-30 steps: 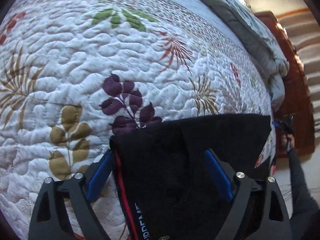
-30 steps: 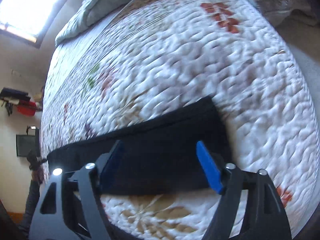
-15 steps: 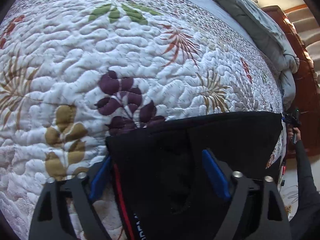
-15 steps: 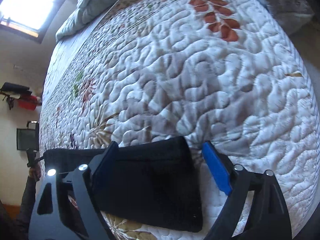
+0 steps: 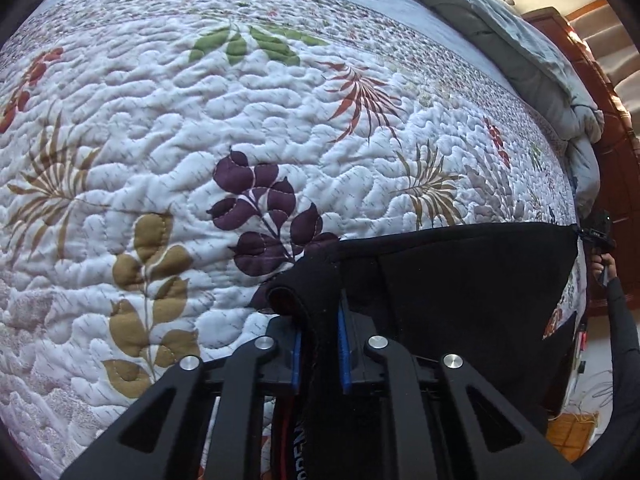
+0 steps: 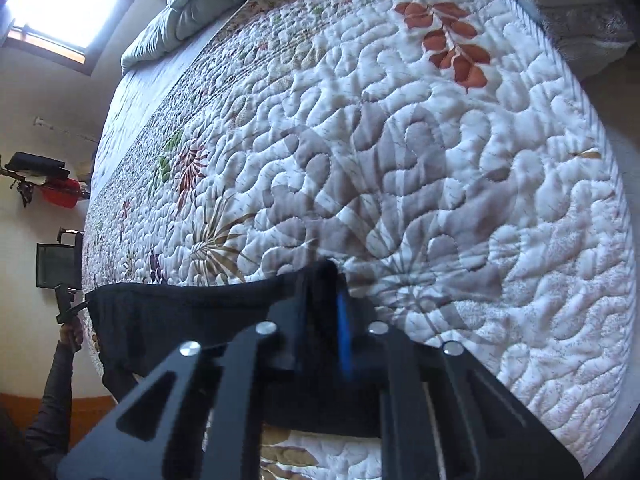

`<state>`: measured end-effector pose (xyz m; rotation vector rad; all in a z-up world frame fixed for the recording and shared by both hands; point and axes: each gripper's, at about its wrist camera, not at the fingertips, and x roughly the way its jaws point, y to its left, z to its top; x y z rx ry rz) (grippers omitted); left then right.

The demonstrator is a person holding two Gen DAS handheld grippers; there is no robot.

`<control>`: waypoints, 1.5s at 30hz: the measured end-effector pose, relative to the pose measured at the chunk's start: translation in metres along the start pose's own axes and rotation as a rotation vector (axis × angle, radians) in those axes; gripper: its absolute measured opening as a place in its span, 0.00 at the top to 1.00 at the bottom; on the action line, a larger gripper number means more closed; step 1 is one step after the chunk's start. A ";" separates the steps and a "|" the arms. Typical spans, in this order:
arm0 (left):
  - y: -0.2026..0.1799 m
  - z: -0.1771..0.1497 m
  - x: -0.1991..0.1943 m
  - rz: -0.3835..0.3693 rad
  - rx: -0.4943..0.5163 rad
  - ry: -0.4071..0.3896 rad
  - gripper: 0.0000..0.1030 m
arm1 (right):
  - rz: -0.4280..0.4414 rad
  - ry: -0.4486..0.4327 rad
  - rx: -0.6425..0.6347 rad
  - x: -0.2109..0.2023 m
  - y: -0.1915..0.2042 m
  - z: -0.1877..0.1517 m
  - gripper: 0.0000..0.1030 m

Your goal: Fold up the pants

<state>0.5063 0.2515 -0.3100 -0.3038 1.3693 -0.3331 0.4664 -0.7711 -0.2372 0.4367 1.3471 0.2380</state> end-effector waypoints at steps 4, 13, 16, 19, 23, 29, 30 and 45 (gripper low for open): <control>-0.004 -0.007 -0.018 -0.011 -0.009 -0.051 0.88 | -0.032 -0.030 -0.015 -0.012 0.006 -0.007 0.92; -0.041 -0.023 -0.074 -0.025 0.039 -0.145 0.89 | -0.059 -0.143 -0.038 -0.073 0.032 -0.044 0.93; -0.059 -0.037 -0.098 -0.039 0.070 -0.174 0.89 | -0.071 -0.173 -0.039 -0.097 0.038 -0.065 0.93; -0.072 -0.056 -0.120 -0.047 0.096 -0.199 0.89 | -0.072 -0.202 -0.031 -0.118 0.039 -0.091 0.93; -0.084 -0.091 -0.146 -0.058 0.124 -0.233 0.89 | -0.105 -0.275 -0.017 -0.143 0.035 -0.135 0.93; -0.085 -0.165 -0.161 -0.063 0.110 -0.244 0.87 | -0.208 -0.328 -0.024 -0.143 0.031 -0.203 0.91; -0.086 -0.177 -0.160 -0.047 0.113 -0.240 0.86 | -0.245 -0.343 -0.027 -0.141 0.030 -0.222 0.90; -0.045 -0.297 -0.080 -0.012 -0.064 -0.141 0.61 | -0.353 -0.345 0.167 -0.098 0.002 -0.375 0.57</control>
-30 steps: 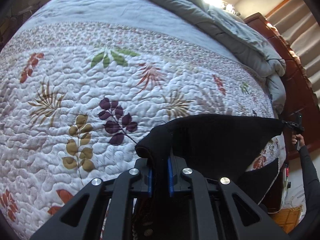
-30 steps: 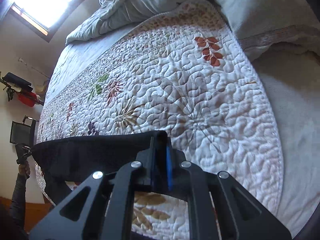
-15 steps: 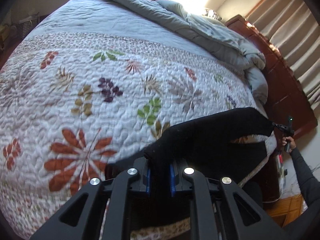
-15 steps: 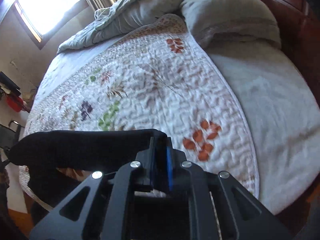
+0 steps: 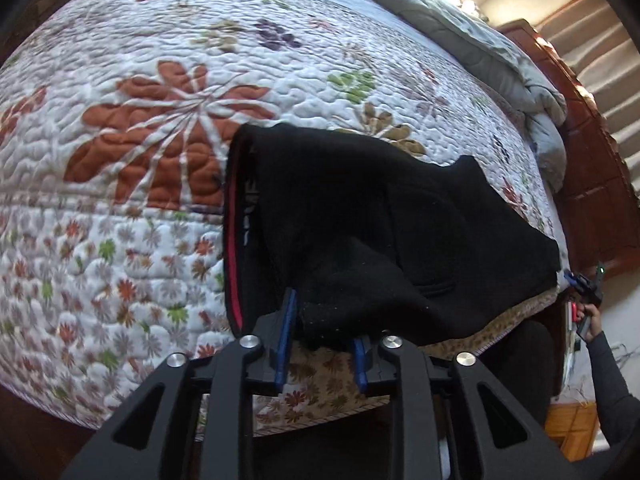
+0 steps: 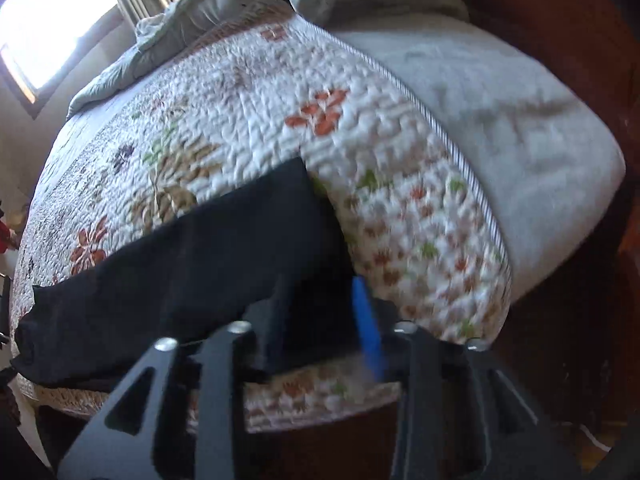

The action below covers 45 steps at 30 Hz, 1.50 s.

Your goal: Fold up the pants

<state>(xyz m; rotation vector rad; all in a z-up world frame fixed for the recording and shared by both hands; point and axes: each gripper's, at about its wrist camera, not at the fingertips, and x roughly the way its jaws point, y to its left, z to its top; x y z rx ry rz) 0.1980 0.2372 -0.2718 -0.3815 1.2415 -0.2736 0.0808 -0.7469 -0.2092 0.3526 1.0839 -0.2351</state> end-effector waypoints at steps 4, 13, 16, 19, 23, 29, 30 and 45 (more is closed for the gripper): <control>0.016 -0.017 -0.014 0.052 -0.076 -0.021 0.23 | 0.037 0.032 0.061 -0.003 0.002 -0.022 0.46; 0.021 -0.064 -0.070 -0.176 -0.277 -0.287 0.18 | 0.339 0.037 0.306 -0.013 0.027 -0.086 0.36; 0.011 -0.060 -0.058 -0.221 -0.278 -0.288 0.18 | 0.389 0.055 0.315 -0.010 0.052 -0.102 0.36; 0.006 -0.047 -0.039 -0.206 -0.284 -0.259 0.20 | 0.442 0.065 0.324 -0.007 0.074 -0.112 0.36; 0.008 -0.035 -0.030 -0.179 -0.314 -0.228 0.82 | 0.449 0.095 0.290 -0.002 0.101 -0.118 0.36; -0.009 -0.016 -0.053 -0.277 -0.196 -0.328 0.93 | 0.437 0.076 0.306 -0.004 0.104 -0.111 0.34; -0.013 -0.017 -0.060 -0.289 -0.144 -0.372 0.93 | 0.444 0.066 0.316 -0.006 0.100 -0.109 0.33; 0.042 -0.055 -0.019 -0.224 -0.322 -0.267 0.83 | 0.472 -0.103 0.705 -0.010 0.000 -0.066 0.44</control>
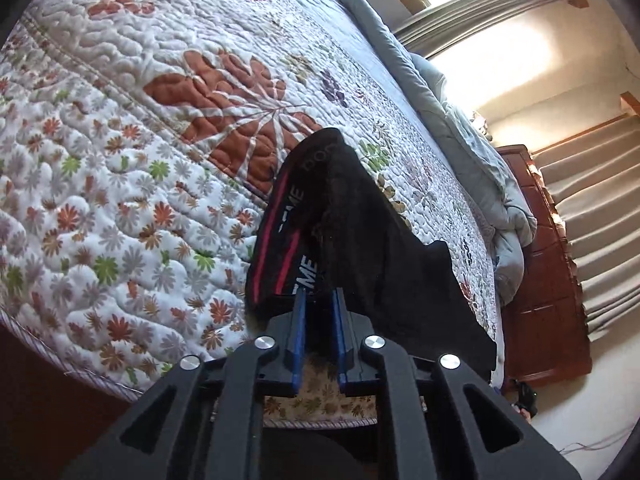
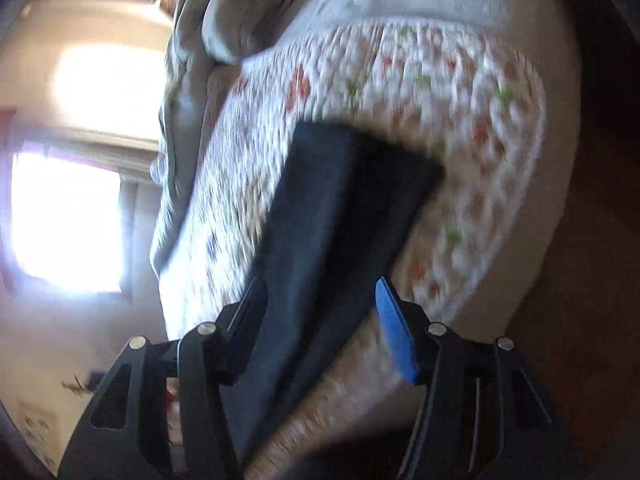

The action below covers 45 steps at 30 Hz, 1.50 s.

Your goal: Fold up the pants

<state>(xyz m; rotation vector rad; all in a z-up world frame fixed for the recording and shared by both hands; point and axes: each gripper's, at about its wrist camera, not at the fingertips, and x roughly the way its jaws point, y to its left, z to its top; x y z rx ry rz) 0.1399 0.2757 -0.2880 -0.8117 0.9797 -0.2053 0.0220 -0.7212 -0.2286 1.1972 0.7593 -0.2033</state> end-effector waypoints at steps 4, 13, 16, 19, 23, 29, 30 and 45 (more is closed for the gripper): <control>-0.014 -0.001 0.001 -0.002 0.000 -0.004 0.66 | -0.015 -0.005 0.029 0.016 0.009 0.030 0.42; -0.021 0.002 0.012 0.102 -0.025 -0.013 0.91 | -0.060 0.005 0.028 0.045 0.005 0.052 0.97; -0.024 0.003 0.014 0.124 -0.027 -0.016 0.92 | -0.027 -0.041 -0.082 0.021 0.031 0.046 0.97; -0.026 0.005 0.013 0.129 -0.033 -0.013 0.92 | -0.023 -0.055 -0.072 0.005 0.019 0.042 0.97; -0.026 0.011 0.017 0.144 -0.025 0.024 0.92 | -0.067 -0.024 -0.032 0.011 -0.016 0.046 0.97; -0.033 0.023 0.022 0.190 0.016 0.119 0.92 | -0.082 -0.030 -0.074 0.002 -0.005 0.053 0.97; -0.032 0.024 0.024 0.200 0.017 0.133 0.92 | -0.100 -0.024 -0.044 0.006 -0.012 0.053 0.97; -0.033 0.011 0.025 0.212 0.057 0.080 0.89 | 0.072 0.370 -0.254 0.046 0.062 -0.106 0.59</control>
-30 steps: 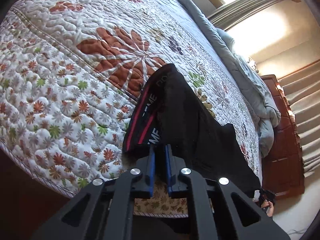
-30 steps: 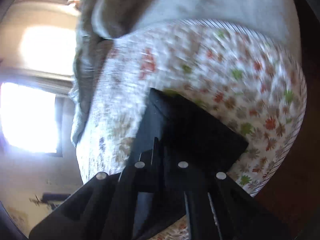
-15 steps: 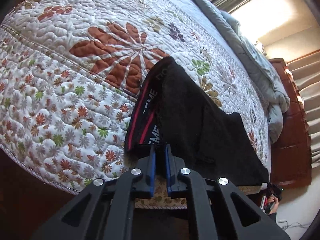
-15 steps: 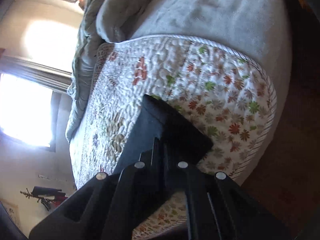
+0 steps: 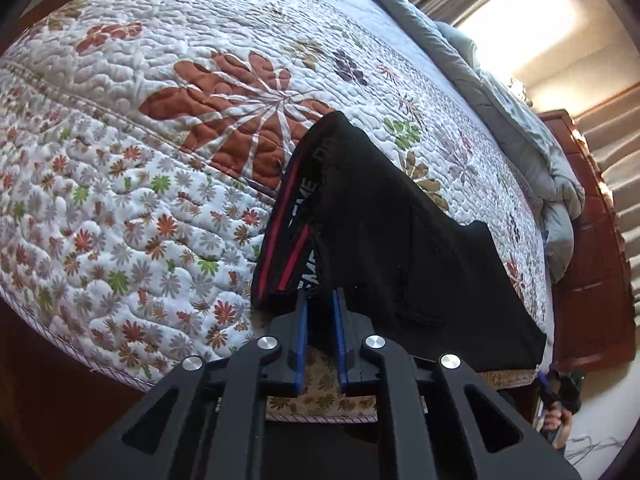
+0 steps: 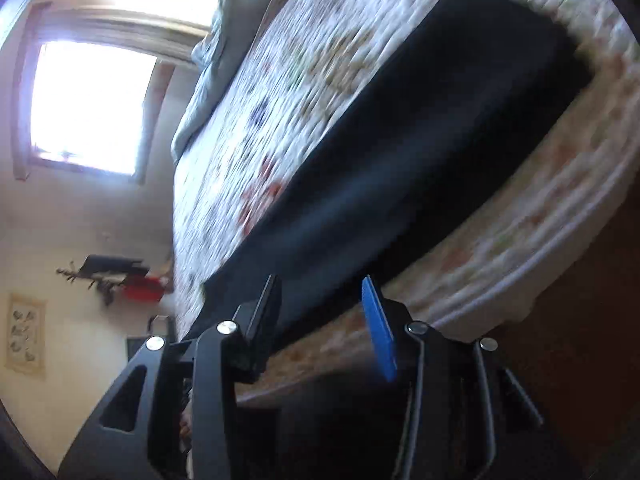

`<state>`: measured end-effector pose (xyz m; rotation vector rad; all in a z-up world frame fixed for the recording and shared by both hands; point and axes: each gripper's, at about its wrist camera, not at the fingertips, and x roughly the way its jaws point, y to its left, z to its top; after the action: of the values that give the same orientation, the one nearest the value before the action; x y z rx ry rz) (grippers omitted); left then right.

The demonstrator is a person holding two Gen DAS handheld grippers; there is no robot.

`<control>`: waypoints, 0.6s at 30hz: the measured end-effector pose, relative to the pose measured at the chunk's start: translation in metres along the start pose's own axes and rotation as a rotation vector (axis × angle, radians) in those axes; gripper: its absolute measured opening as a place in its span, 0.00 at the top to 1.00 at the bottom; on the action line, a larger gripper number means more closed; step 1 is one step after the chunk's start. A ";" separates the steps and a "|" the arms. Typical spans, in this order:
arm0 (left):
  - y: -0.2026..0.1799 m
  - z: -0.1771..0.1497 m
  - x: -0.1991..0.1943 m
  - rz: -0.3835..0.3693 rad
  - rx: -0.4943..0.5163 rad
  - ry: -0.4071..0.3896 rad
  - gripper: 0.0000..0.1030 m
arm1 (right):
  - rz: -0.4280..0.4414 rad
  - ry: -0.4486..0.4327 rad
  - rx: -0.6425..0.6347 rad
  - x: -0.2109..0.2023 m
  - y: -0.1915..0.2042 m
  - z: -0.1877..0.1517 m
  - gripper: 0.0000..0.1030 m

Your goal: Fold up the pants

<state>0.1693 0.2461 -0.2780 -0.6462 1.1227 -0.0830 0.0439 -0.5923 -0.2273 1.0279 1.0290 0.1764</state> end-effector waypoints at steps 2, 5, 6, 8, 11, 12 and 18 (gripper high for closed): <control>0.003 -0.002 -0.001 -0.011 -0.027 -0.014 0.87 | 0.056 0.027 0.062 0.027 0.002 -0.011 0.59; 0.005 -0.004 -0.002 -0.021 -0.056 -0.009 0.82 | 0.031 0.042 0.108 0.054 -0.001 -0.016 0.59; 0.003 -0.004 -0.002 -0.018 -0.050 -0.006 0.79 | 0.022 0.045 0.131 0.058 -0.004 -0.017 0.59; 0.000 -0.005 -0.003 -0.016 -0.041 0.000 0.75 | 0.014 0.045 0.178 0.069 -0.005 -0.016 0.59; -0.004 -0.005 -0.001 -0.021 -0.036 -0.002 0.72 | 0.021 0.026 0.188 0.072 -0.009 -0.012 0.59; -0.004 -0.005 0.000 -0.020 -0.036 -0.001 0.72 | 0.034 0.017 0.198 0.073 -0.012 -0.011 0.59; 0.004 -0.006 -0.003 -0.038 -0.096 -0.013 0.91 | 0.066 -0.031 0.190 0.061 -0.017 -0.010 0.97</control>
<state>0.1615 0.2482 -0.2795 -0.7524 1.1067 -0.0573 0.0643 -0.5611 -0.2791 1.2343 0.9977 0.1174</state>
